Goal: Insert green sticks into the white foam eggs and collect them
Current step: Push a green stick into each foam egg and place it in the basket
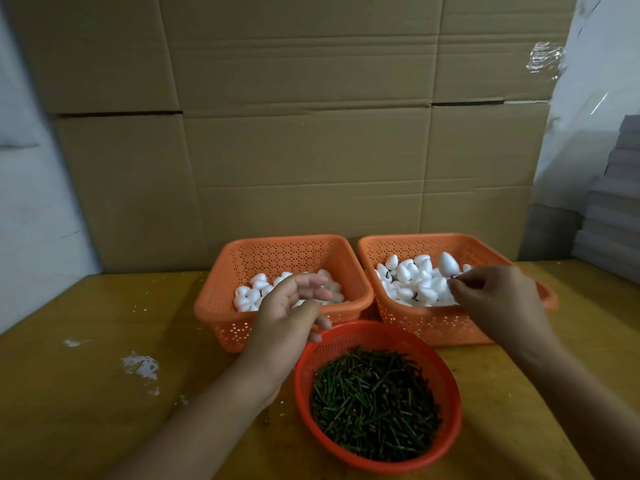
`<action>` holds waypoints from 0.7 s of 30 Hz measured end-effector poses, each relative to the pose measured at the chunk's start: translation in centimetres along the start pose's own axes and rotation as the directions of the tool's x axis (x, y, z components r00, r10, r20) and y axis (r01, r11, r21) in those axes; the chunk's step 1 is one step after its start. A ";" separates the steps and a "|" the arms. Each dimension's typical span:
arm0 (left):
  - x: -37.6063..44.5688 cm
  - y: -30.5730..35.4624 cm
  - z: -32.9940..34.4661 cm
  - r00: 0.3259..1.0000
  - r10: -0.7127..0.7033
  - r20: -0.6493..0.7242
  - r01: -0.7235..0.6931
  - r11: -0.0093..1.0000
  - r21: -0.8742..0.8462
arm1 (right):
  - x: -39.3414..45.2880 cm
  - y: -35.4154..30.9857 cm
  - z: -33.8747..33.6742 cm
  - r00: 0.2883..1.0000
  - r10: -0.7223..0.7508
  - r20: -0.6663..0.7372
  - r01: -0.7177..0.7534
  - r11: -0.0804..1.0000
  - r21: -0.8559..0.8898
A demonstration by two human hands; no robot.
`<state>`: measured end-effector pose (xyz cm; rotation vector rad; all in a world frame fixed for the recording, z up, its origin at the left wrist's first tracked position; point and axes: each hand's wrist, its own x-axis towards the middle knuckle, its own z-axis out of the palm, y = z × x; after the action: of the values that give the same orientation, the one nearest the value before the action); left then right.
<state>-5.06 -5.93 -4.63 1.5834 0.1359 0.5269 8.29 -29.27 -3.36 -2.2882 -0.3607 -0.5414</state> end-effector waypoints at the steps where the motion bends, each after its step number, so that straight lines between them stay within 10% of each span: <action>1: 0.0 0.0 0.0 1.000 0.001 0.001 -0.001 1.000 0.003 | 0.2 0.4 -0.1 1.000 0.022 -0.007 -0.022 1.000 -0.001; 12: 0.2 0.0 -0.3 1.000 0.024 -0.005 -0.024 1.000 0.000 | -2.8 -3.0 -0.2 0.969 -0.234 0.082 0.226 0.969 0.102; 21: 0.4 -0.1 -0.6 0.999 0.042 -0.012 -0.042 0.999 0.020 | -6.6 -5.7 2.9 0.526 -0.536 0.661 0.600 0.784 0.159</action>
<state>-4.97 -5.21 -4.62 1.6053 0.1176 0.5693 1.04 -23.88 -4.91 -2.3527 -1.5343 0.0338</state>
